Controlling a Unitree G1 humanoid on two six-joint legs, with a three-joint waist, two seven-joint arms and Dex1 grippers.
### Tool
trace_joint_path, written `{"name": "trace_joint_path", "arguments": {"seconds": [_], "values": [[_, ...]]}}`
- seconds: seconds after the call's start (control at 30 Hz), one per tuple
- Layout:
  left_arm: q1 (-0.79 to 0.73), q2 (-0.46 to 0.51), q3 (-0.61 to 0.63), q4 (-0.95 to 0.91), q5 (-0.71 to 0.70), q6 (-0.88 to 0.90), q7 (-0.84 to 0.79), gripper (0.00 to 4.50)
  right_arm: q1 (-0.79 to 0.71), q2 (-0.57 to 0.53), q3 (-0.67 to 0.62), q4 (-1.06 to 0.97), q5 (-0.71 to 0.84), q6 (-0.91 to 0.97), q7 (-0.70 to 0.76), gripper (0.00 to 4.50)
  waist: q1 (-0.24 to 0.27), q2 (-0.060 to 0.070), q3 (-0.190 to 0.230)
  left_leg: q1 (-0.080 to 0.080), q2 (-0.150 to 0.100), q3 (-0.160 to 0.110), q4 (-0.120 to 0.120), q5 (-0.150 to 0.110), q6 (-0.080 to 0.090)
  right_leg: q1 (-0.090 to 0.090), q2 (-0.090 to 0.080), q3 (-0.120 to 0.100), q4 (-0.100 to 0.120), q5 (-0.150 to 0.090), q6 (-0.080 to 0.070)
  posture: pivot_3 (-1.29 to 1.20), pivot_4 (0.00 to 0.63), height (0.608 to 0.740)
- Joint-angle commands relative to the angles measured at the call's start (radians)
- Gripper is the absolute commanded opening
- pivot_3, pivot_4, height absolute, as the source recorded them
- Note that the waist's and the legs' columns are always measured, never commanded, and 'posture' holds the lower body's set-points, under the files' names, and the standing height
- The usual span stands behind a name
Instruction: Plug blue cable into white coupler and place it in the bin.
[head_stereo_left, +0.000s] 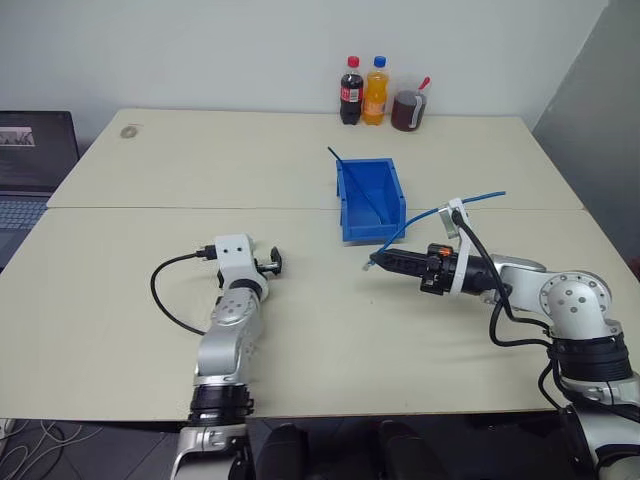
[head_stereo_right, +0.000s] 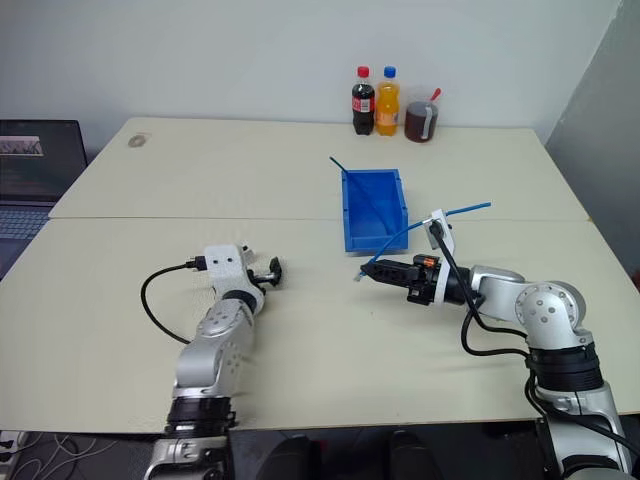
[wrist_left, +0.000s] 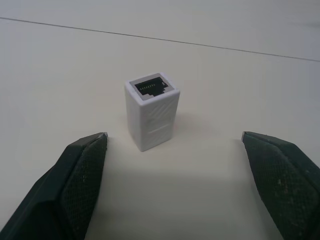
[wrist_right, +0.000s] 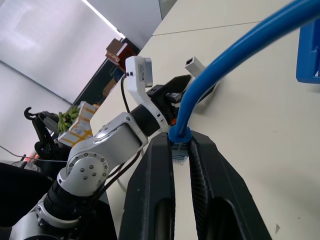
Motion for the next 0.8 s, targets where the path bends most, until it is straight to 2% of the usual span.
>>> {"name": "trace_joint_path", "arguments": {"seconds": [0.03,0.2,0.53,0.57,0.6,0.7,0.8], "values": [[-0.044,-0.063,0.023,0.106,0.035,0.002,0.124,4.48,-0.006,-0.013,-0.05,-0.051,-0.008,0.005,-0.001,0.13,0.001,0.001,-0.001,0.0,-0.001,0.0,0.0,0.0,0.0,0.0,0.0,0.0,0.0,0.0,0.0,0.0,0.15,0.74],[-0.093,-0.093,0.045,0.172,0.063,-0.024,0.201,4.48,0.002,-0.004,-0.075,-0.069,-0.004,0.019,-0.019,0.13,-0.003,0.004,-0.002,0.001,-0.006,0.0,0.0,0.0,0.0,0.0,0.0,0.0,0.0,0.0,0.001,0.0,0.15,0.74],[-0.11,-0.097,0.067,0.198,0.06,-0.043,0.228,4.48,0.013,0.002,-0.097,-0.083,-0.01,0.035,-0.033,0.13,-0.005,0.005,-0.003,0.001,-0.008,-0.001,0.0,0.0,0.001,0.0,0.0,0.001,0.0,0.0,0.001,0.0,0.15,0.74],[-0.108,-0.098,0.068,0.196,0.06,-0.043,0.23,4.13,0.014,0.003,-0.095,-0.082,-0.016,0.033,-0.032,0.13,-0.005,0.005,-0.003,0.001,-0.008,-0.001,0.0,0.0,0.001,0.0,0.0,0.001,0.0,0.0,0.001,0.0,0.15,0.74],[-0.104,-0.099,0.068,0.191,0.06,-0.042,0.232,4.12,0.015,0.004,-0.095,-0.083,-0.019,0.033,-0.032,0.13,-0.005,0.005,-0.003,0.001,-0.008,-0.001,0.0,0.0,0.001,0.0,0.0,0.001,0.0,0.0,0.001,0.0,0.15,0.74],[-0.096,-0.101,0.075,0.178,0.06,-0.045,0.24,3.35,0.02,0.008,-0.096,-0.084,-0.021,0.034,-0.033,0.13,-0.006,0.005,-0.003,0.001,-0.008,-0.001,0.0,0.0,0.001,0.0,0.0,0.001,0.0,0.0,0.001,0.0,0.15,0.74],[-0.095,-0.099,0.081,0.174,0.059,-0.046,0.242,2.82,0.022,0.011,-0.096,-0.084,-0.023,0.035,-0.032,0.13,-0.006,0.005,-0.003,0.001,-0.009,-0.001,-0.001,0.0,0.001,0.0,0.0,0.001,0.0,0.0,0.001,0.0,0.15,0.74]]}}
